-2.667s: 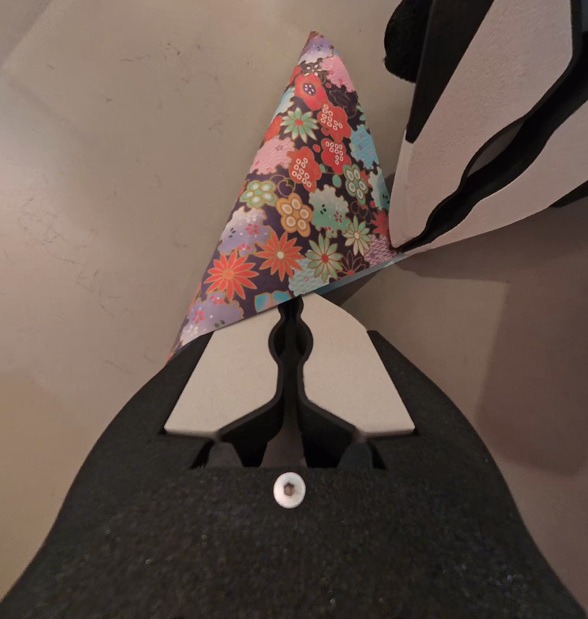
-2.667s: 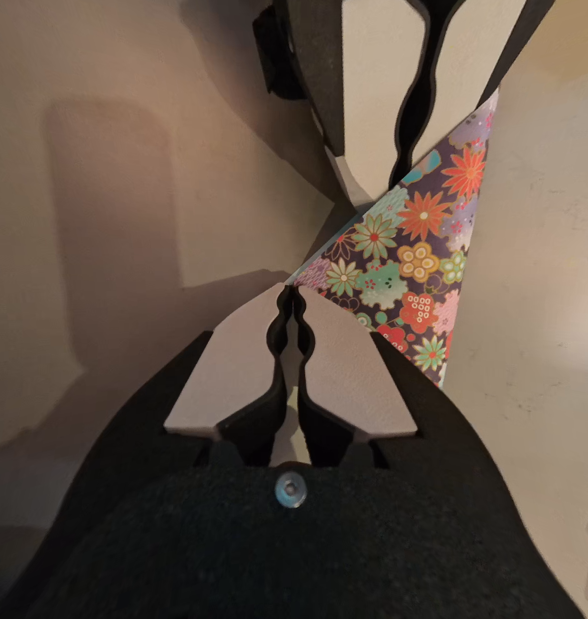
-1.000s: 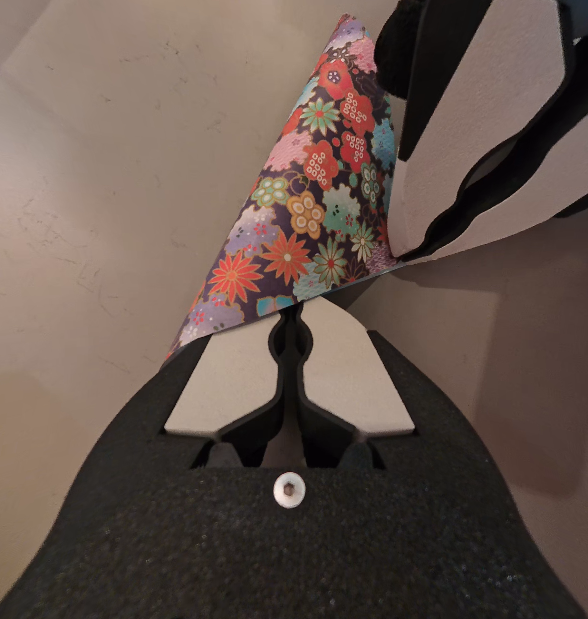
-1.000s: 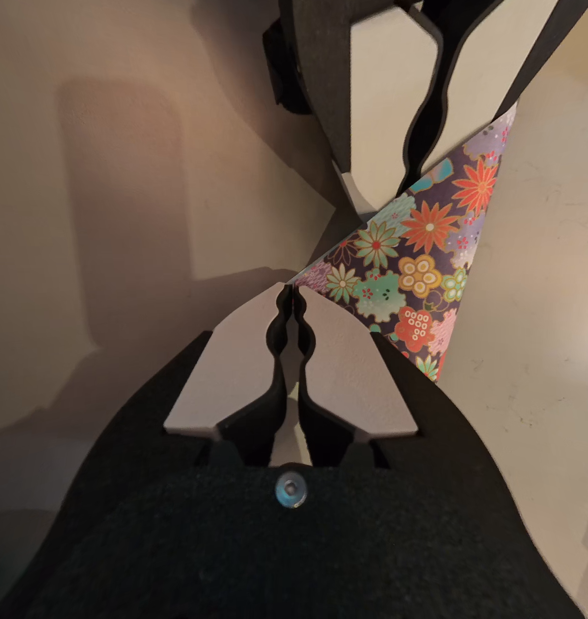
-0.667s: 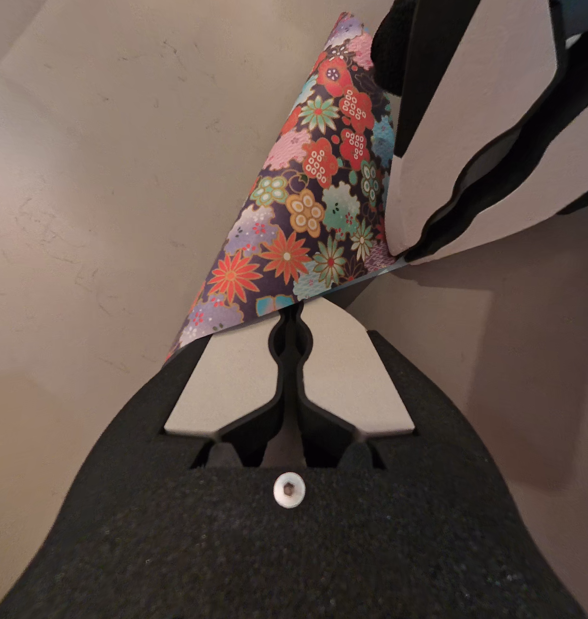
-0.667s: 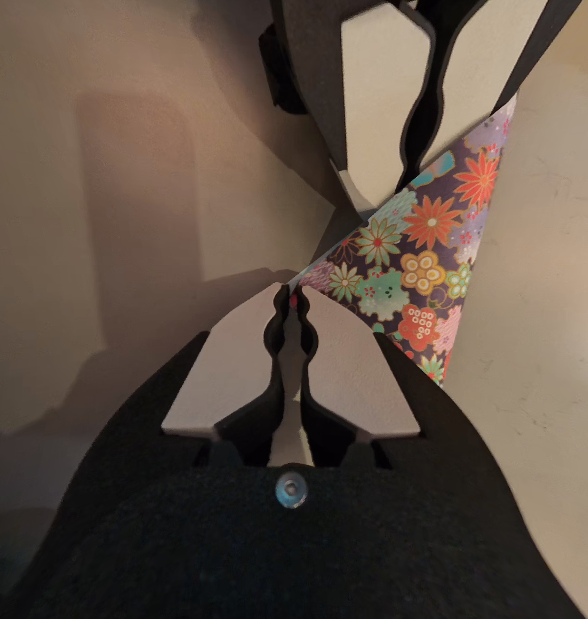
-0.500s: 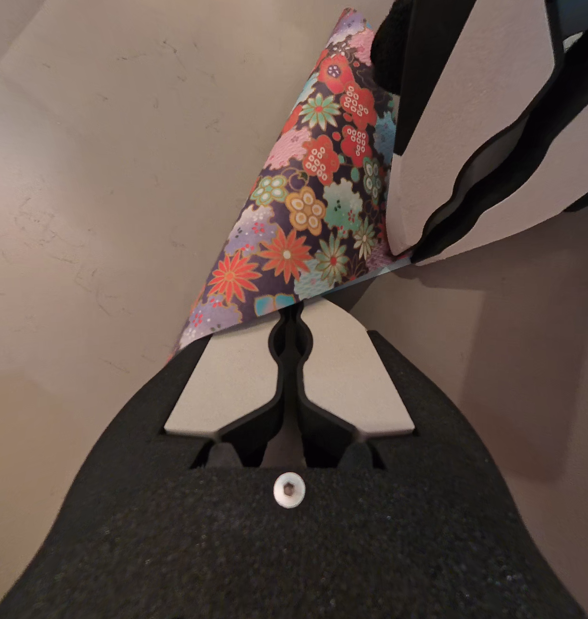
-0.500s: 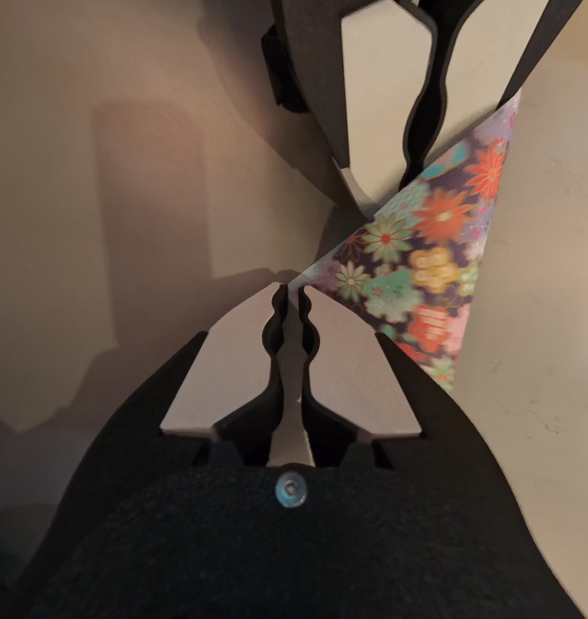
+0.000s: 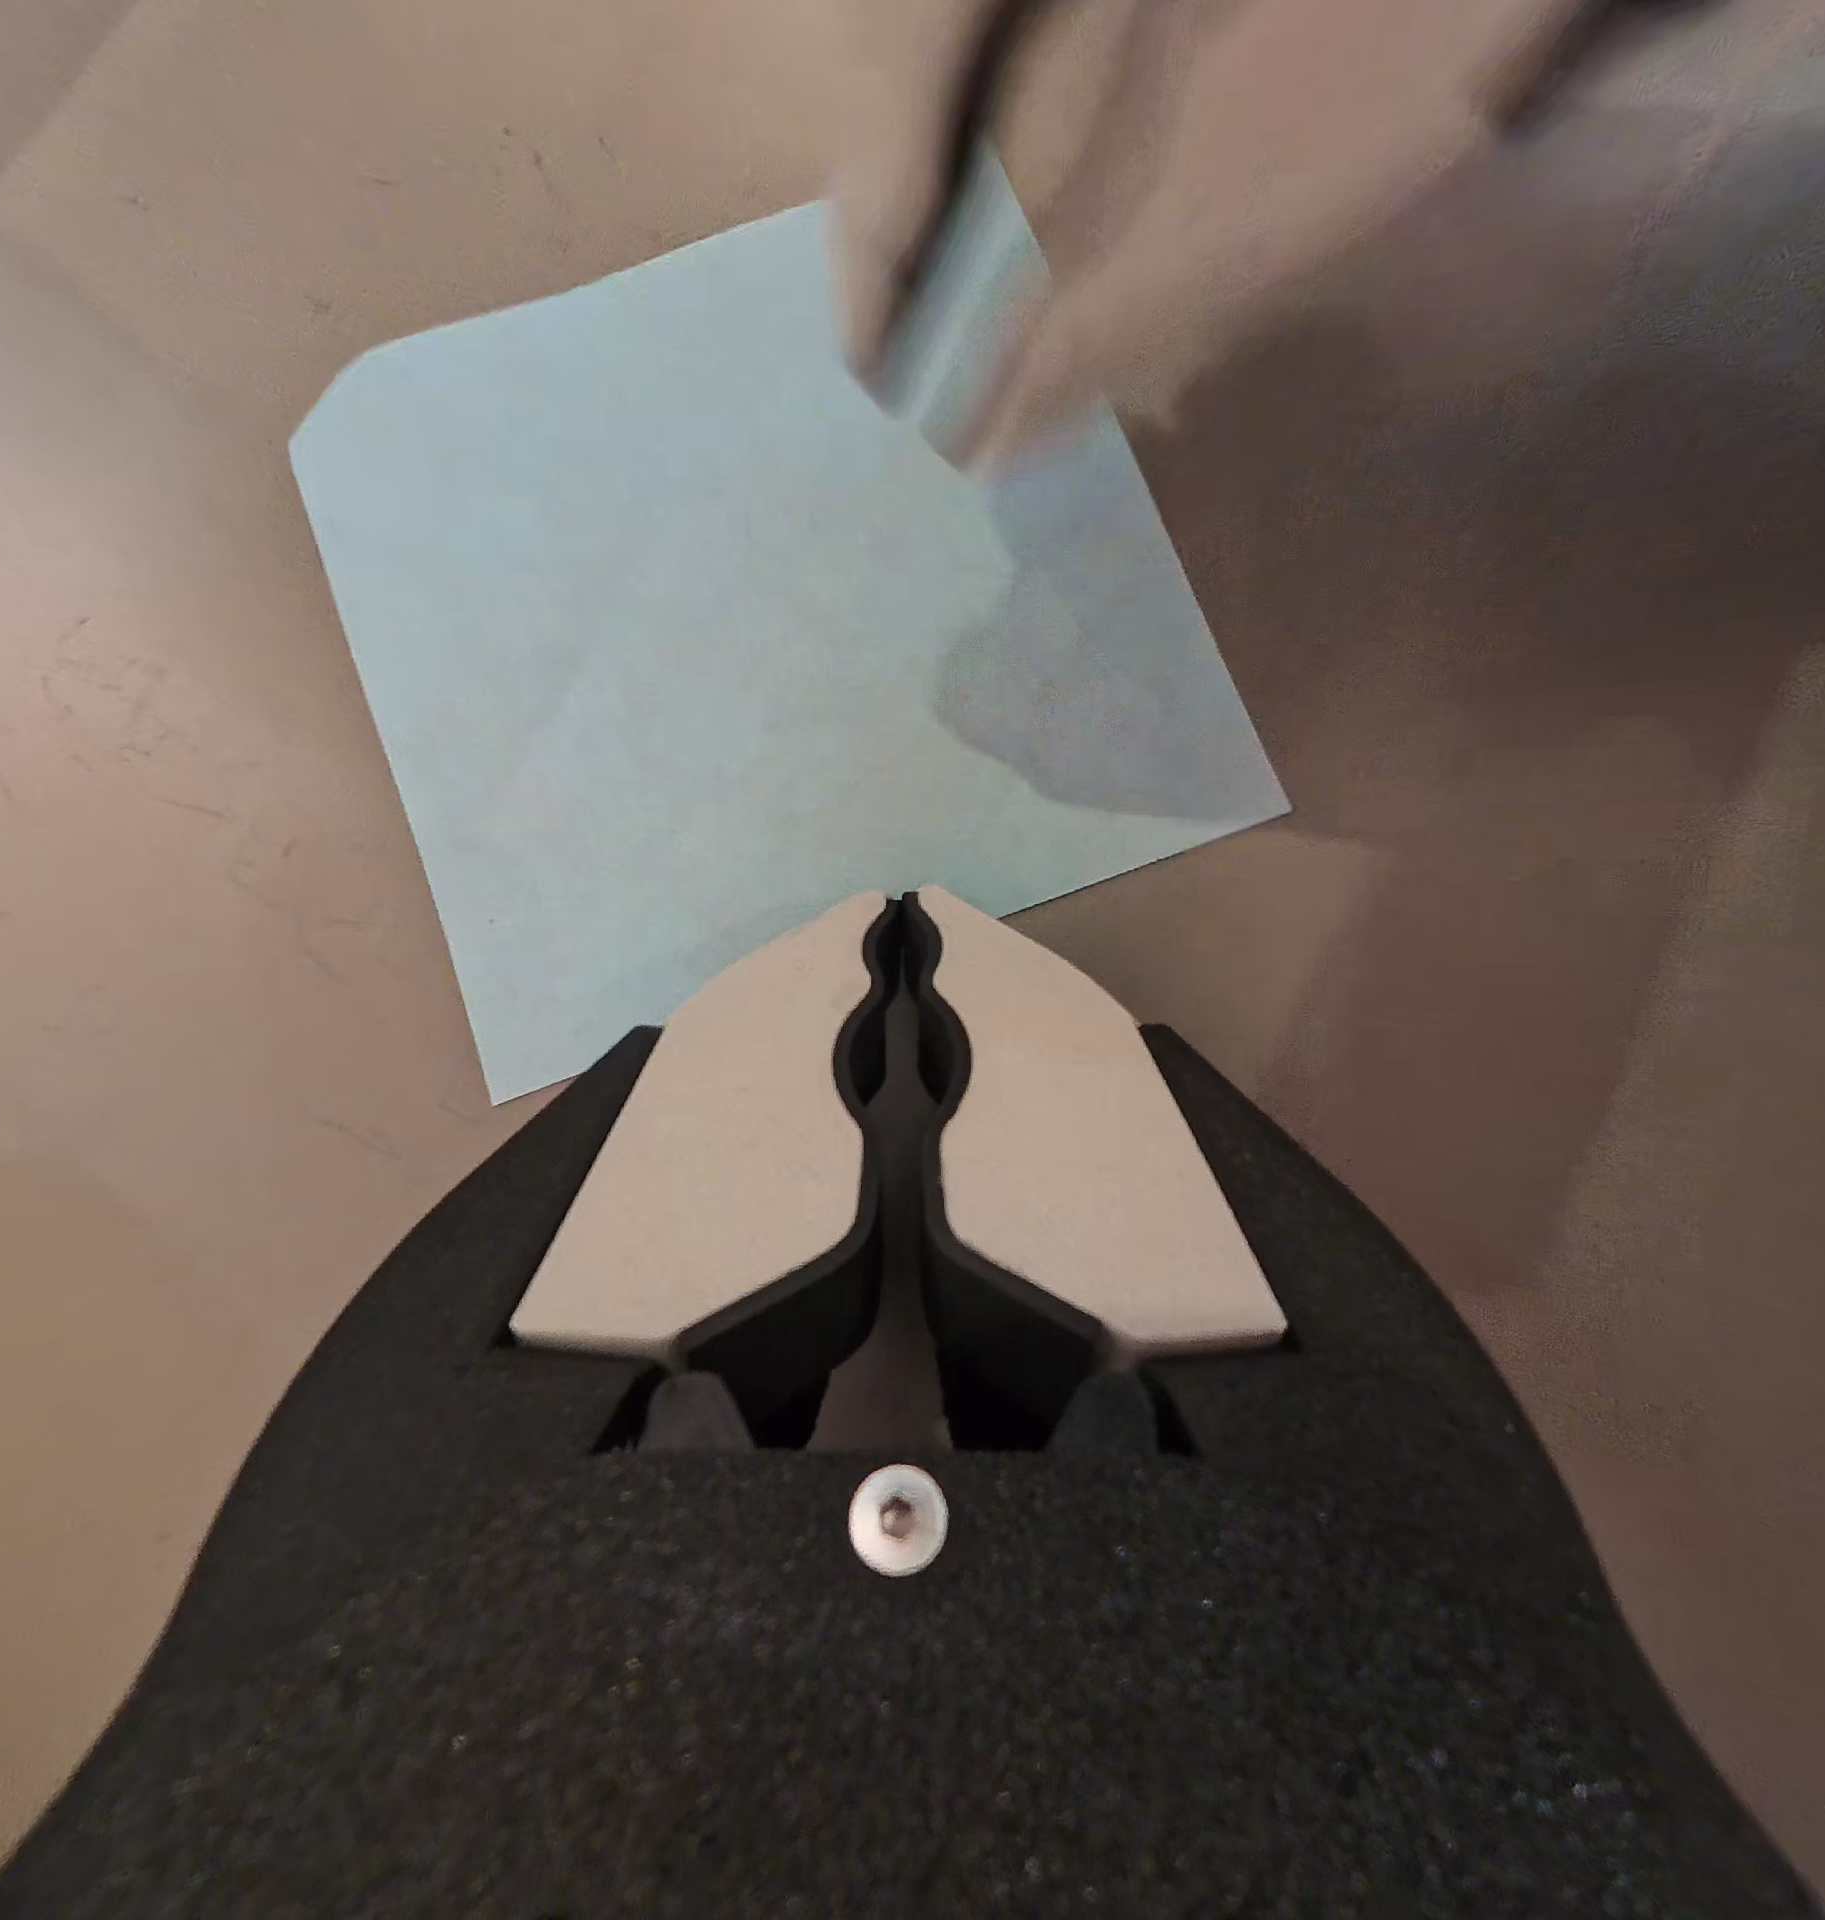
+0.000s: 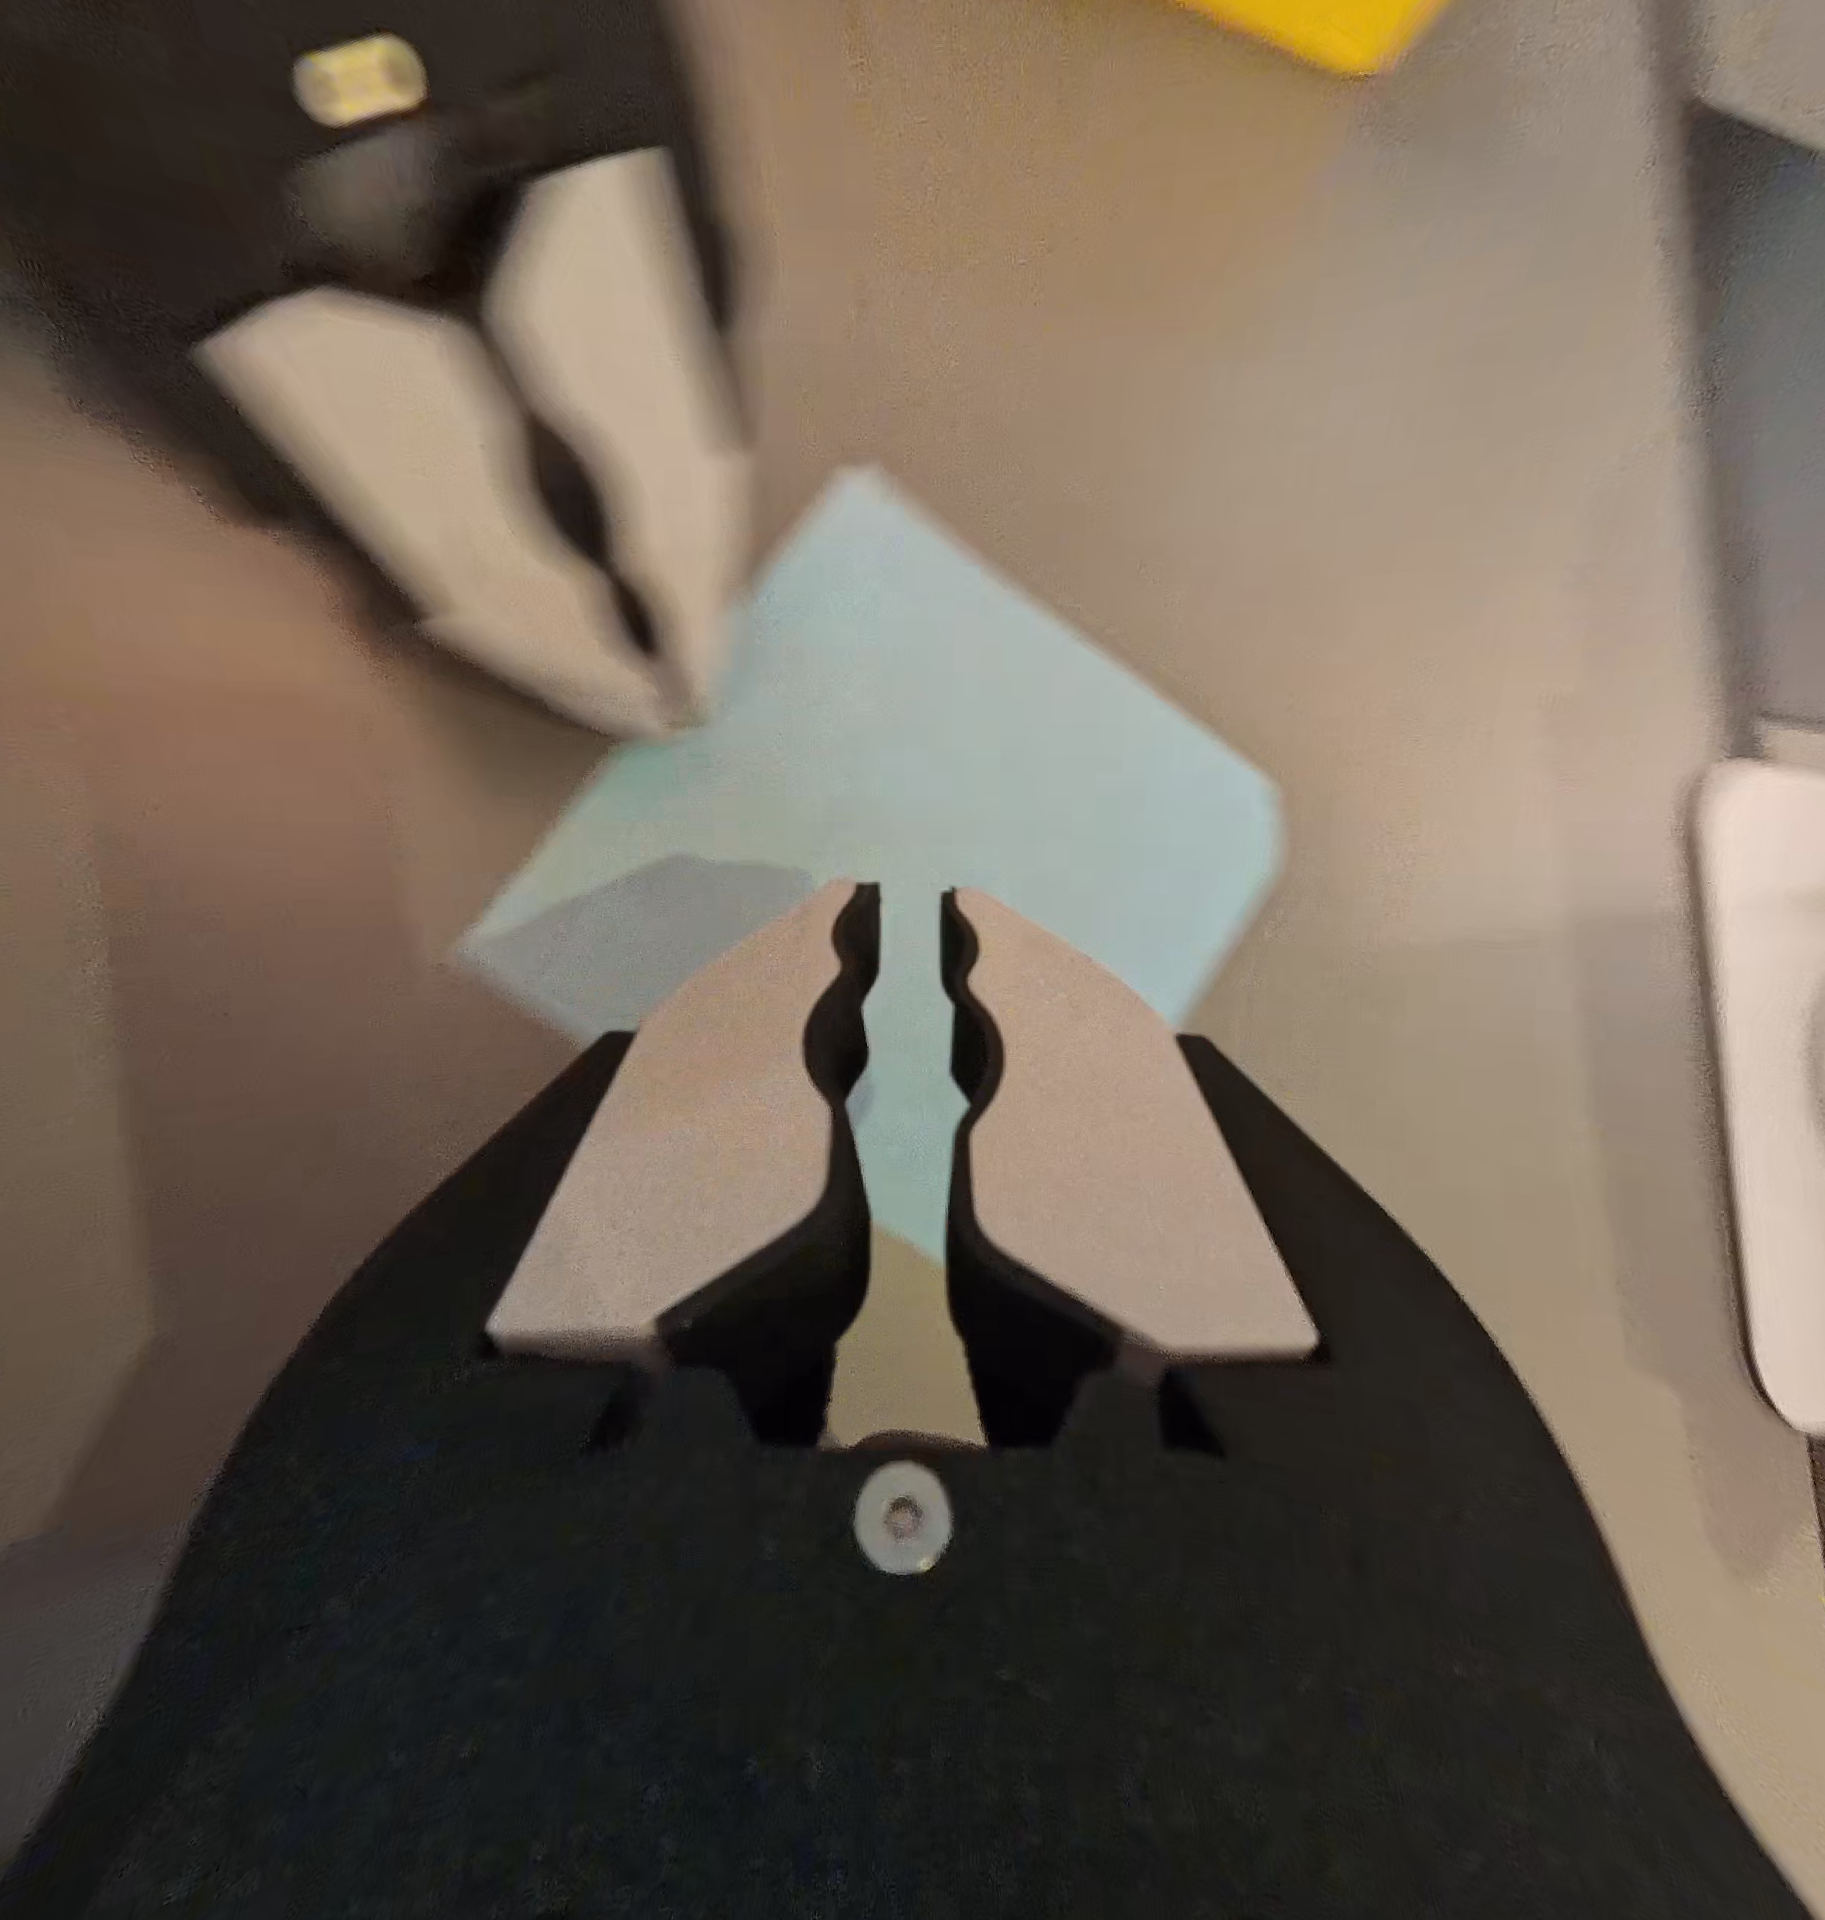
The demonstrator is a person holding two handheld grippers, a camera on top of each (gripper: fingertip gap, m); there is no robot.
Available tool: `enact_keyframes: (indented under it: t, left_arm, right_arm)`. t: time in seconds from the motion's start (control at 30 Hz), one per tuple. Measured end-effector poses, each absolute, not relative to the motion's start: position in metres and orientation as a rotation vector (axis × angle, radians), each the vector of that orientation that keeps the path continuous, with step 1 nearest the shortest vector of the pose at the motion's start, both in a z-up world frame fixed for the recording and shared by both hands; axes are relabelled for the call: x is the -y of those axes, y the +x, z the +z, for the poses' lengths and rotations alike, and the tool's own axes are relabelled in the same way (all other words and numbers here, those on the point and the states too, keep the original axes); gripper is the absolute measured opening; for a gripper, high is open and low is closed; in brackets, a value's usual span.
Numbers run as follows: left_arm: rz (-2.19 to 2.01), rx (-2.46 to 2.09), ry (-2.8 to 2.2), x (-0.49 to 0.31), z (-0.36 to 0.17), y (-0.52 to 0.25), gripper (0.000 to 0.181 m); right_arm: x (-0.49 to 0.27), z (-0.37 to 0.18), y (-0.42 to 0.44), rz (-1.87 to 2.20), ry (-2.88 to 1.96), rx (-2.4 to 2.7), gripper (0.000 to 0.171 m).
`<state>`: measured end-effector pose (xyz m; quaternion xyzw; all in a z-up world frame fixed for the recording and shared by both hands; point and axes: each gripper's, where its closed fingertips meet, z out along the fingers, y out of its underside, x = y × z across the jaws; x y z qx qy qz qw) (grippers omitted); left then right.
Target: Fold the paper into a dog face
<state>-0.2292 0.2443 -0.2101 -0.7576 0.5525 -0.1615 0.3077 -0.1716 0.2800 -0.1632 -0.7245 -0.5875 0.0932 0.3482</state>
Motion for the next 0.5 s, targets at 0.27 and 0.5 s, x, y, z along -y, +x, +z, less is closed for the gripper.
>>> enact_keyframes:
  t: [0.27, 0.5]
  left_arm:
    - [-0.417, -1.457, -2.002, -0.244, -0.210, -0.229, 0.000]
    - [-0.442, -1.464, -2.005, -0.244, -0.210, -0.229, 0.000]
  right_arm:
    - [-0.376, -0.193, -0.149, 0.807, -2.319, 0.997, 0.019]
    - [-0.372, -0.211, -0.160, 0.984, -2.385, 1.024, 0.021]
